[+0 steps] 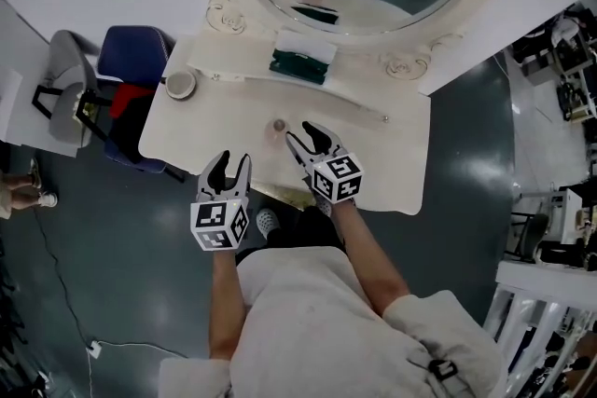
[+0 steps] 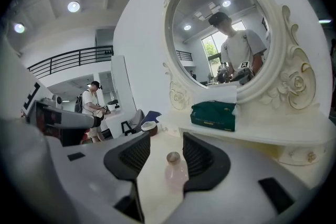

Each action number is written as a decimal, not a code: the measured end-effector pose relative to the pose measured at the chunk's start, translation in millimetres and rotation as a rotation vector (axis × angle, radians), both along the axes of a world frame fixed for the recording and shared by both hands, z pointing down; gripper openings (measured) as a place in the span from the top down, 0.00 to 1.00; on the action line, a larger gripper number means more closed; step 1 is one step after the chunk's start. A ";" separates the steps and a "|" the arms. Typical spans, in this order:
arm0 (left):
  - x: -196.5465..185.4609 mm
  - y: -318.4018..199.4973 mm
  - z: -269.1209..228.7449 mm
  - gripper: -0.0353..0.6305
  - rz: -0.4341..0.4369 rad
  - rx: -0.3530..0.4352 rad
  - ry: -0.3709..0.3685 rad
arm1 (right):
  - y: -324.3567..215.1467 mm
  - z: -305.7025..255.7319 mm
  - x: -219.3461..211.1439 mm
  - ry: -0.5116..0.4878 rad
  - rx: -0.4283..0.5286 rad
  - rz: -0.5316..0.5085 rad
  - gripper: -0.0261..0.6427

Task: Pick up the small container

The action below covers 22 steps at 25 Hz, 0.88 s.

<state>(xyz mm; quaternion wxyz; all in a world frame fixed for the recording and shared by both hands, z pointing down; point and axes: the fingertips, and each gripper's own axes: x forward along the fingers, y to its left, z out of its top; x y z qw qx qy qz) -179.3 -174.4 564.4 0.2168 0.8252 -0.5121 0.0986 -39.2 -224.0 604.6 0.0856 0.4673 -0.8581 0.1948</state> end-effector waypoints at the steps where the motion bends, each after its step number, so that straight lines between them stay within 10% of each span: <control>1: 0.9 0.9 1.0 0.66 0.001 0.001 0.002 | -1.1 6.1 0.9 0.007 -0.005 0.001 0.66; 22: -47.0 31.7 10.1 0.66 -0.096 -0.034 -0.053 | -47.1 104.3 -37.4 0.237 -0.031 -0.058 0.63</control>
